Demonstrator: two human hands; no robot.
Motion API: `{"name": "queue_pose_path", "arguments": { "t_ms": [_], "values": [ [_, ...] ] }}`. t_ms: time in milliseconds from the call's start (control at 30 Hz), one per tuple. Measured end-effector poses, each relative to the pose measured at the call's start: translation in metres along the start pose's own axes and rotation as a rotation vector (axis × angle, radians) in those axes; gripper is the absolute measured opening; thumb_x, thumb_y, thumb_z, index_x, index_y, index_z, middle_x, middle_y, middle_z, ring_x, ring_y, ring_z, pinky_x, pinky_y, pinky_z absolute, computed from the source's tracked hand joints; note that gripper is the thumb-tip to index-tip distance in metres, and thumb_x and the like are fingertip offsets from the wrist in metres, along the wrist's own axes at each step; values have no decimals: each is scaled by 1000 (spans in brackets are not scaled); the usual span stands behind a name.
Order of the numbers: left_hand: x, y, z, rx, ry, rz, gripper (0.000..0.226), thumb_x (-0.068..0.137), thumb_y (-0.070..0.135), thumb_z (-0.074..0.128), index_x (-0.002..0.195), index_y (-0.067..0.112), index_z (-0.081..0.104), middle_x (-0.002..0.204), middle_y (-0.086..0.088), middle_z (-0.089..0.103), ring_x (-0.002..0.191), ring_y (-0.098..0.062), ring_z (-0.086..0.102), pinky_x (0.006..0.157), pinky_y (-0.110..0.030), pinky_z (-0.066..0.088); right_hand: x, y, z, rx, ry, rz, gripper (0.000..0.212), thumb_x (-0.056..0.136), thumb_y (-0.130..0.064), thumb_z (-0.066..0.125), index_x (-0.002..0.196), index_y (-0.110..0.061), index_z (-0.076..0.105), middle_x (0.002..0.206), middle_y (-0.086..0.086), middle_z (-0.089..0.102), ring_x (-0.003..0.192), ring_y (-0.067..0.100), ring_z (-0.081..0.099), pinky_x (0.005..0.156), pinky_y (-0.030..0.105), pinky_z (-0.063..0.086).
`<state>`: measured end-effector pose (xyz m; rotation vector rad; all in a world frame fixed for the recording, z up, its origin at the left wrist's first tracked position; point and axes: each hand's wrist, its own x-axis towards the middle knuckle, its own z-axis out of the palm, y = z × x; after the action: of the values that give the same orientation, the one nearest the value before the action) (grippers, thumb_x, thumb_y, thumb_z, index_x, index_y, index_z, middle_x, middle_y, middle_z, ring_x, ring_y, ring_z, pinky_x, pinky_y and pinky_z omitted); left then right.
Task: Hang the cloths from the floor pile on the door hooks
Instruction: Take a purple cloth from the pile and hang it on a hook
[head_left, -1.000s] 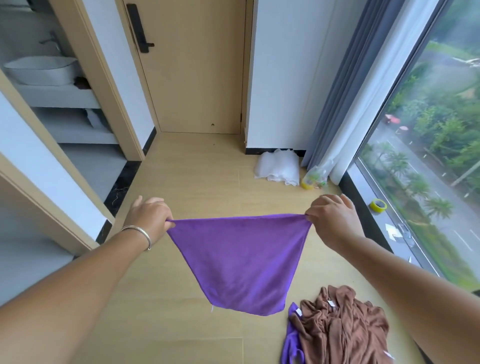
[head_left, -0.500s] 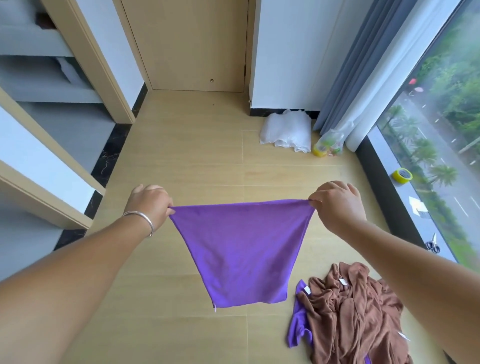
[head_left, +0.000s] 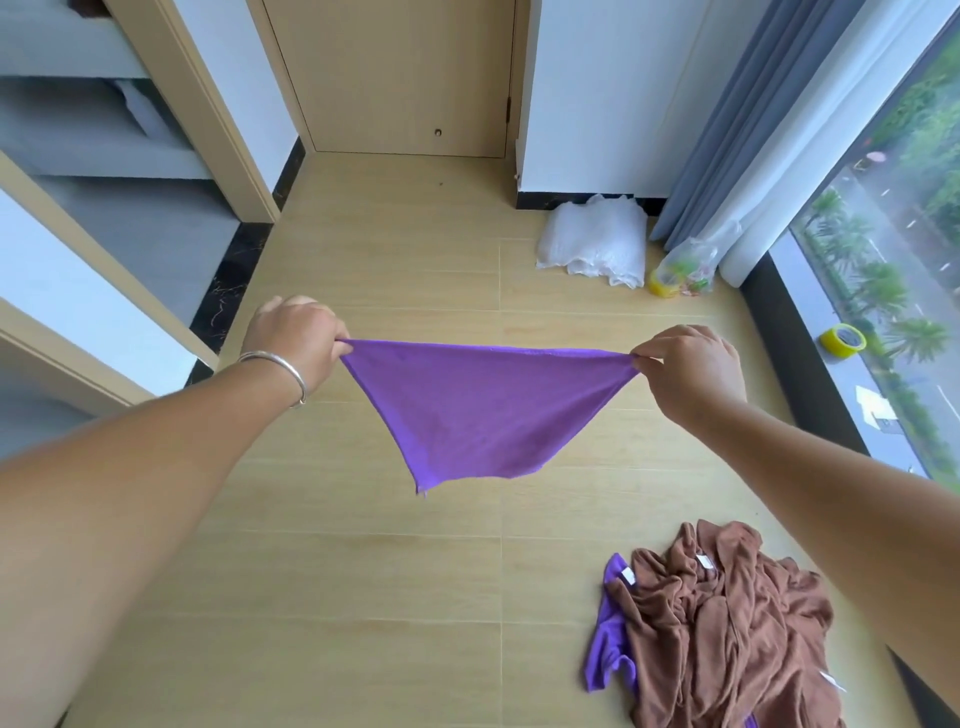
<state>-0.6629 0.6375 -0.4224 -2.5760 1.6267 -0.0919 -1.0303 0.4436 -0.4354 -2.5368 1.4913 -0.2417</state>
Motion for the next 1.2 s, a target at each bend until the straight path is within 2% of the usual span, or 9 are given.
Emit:
{"name": "queue_pose_path", "arguments": {
  "t_ms": [67,167,300,367,500,667,900,1067,1200],
  "values": [
    [-11,0,3,-22,18,-12,19,95,33,54,95,27,73,101,6,66,112,-20,50,103,-38,29,-6,0,4,47,7,-19,19,93,-29,58,102,-28,75,112,-2,66,118,25,46,95,36,34],
    [-41,2,19,-50,37,29,19,95,31,55,96,27,73,96,6,67,102,-21,53,87,-34,37,-30,5,16,93,-19,-45,17,93,-25,60,102,-26,75,109,-2,67,117,26,47,94,38,39],
    [-99,12,57,-98,-37,79,14,91,31,61,95,30,74,96,10,67,97,-20,56,78,-30,38,-83,23,49,104,-82,-75,13,90,-24,66,96,-22,77,102,-2,69,113,27,51,90,41,41],
    [-131,20,82,-128,-63,123,4,81,26,74,84,27,76,86,7,69,86,-24,61,71,-31,44,-113,36,76,103,-115,-88,9,86,-21,71,92,-20,78,97,1,70,107,30,55,89,41,44],
    [-188,38,148,-212,-109,169,27,45,17,95,58,25,72,62,8,65,58,-22,63,52,-28,49,-177,57,141,126,-175,-70,5,77,-16,79,81,-20,79,84,-1,70,94,33,61,81,42,49],
    [-261,60,253,-328,-227,152,34,37,14,97,57,25,71,63,10,64,57,-19,63,50,-25,51,-264,84,232,119,-235,-88,21,60,-8,90,70,-20,77,75,-3,68,82,31,65,70,39,55],
    [-359,80,375,-389,-388,147,33,39,16,97,56,25,69,63,10,63,55,-15,62,46,-24,51,-368,115,332,137,-408,-45,20,59,-11,91,70,-21,77,79,-3,68,83,29,67,73,36,56],
    [-406,98,434,-408,-392,134,13,61,14,76,63,25,70,63,9,62,53,-18,61,45,-18,45,-415,132,385,118,-456,21,22,58,-10,91,71,-21,78,80,1,70,84,32,68,72,40,55],
    [-412,106,480,-523,-458,-41,15,74,-2,76,76,12,71,74,-3,66,70,-31,63,61,-34,50,-417,144,420,119,-440,14,16,66,-9,86,76,-18,77,83,-2,70,88,30,67,78,38,53]
  ]
}}
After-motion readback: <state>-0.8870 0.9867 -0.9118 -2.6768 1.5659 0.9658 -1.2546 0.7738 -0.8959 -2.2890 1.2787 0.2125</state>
